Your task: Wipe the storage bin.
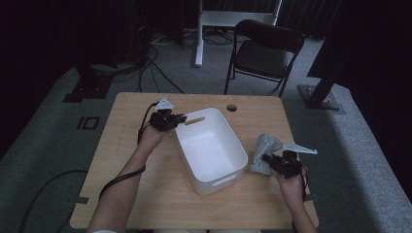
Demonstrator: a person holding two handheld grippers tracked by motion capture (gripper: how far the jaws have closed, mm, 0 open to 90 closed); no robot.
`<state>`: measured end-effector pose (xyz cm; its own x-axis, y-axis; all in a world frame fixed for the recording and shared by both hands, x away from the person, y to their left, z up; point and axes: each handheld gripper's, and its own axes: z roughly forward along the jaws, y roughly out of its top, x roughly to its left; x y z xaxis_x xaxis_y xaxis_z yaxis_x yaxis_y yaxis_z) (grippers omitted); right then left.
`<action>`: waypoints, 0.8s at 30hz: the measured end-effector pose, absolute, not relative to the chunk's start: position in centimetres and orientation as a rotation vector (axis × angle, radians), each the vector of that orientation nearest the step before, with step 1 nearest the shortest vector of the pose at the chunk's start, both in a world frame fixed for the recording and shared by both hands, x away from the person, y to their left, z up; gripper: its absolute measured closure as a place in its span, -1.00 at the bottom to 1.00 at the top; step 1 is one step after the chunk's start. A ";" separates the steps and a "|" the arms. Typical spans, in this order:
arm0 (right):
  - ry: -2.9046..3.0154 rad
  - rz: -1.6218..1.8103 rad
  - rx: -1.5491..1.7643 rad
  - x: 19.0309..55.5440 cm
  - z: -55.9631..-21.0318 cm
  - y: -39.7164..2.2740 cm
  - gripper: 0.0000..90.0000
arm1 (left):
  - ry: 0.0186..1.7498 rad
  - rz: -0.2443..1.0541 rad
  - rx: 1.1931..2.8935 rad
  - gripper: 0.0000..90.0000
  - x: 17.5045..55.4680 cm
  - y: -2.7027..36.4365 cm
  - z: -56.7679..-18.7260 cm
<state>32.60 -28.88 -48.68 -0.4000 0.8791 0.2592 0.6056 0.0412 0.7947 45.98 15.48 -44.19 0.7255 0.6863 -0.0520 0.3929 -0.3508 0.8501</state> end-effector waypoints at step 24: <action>2.020 1.300 1.497 32.6 -48.3 -28.5 0.69 | 1.023 0.446 1.874 0.61 40.6 19.1 -43.7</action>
<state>32.64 -28.47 -48.30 -0.4059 0.8775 0.2556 0.5959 0.0420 0.8020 40.61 19.10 -43.72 0.5882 0.8015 -0.1076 0.4662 -0.2274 0.8550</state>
